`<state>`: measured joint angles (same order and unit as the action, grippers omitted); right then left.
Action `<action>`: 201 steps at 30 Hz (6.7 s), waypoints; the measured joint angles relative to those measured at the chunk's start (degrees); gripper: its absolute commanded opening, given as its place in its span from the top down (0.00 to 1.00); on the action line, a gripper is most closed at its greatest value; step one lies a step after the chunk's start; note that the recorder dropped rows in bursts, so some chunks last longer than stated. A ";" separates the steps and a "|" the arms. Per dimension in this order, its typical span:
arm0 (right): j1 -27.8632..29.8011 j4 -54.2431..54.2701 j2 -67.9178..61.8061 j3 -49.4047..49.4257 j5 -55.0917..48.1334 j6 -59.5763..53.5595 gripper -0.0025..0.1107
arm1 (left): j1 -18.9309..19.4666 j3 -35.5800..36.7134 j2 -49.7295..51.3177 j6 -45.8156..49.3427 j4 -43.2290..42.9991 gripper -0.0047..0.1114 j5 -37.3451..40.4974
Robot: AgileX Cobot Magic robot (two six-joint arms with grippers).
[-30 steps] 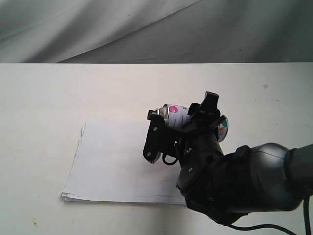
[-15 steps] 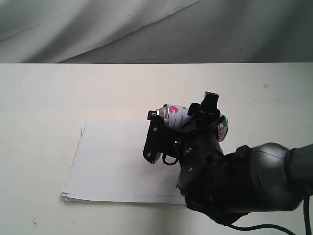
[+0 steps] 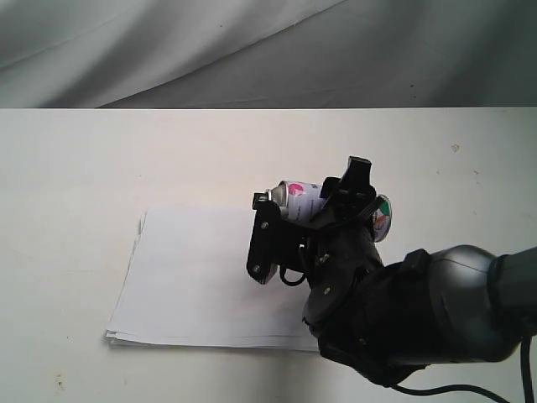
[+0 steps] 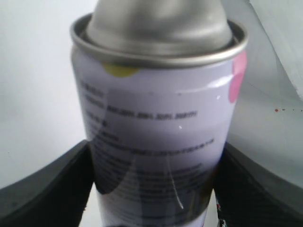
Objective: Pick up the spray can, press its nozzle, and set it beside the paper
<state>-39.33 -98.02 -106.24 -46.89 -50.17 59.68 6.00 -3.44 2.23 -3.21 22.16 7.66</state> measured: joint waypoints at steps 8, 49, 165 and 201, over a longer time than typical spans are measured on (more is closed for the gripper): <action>0.00 0.00 0.00 0.00 0.00 -0.61 0.98 | 0.00 -16.37 4.19 9.32 10.20 0.96 11.34; 0.00 0.00 0.00 0.00 0.10 -0.83 0.98 | 0.00 -42.71 103.85 122.57 71.24 0.96 57.35; 0.31 4.24 -0.14 0.47 -1.95 -1.67 0.98 | -18.07 -55.16 113.64 122.78 77.73 0.96 41.81; 0.06 0.04 -0.14 0.00 1.13 -1.32 0.98 | -6.72 -44.89 103.83 122.78 71.95 0.96 54.64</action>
<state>-39.27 -97.98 -106.39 -46.89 -49.04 58.36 -0.72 -48.32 106.06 119.58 94.11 62.30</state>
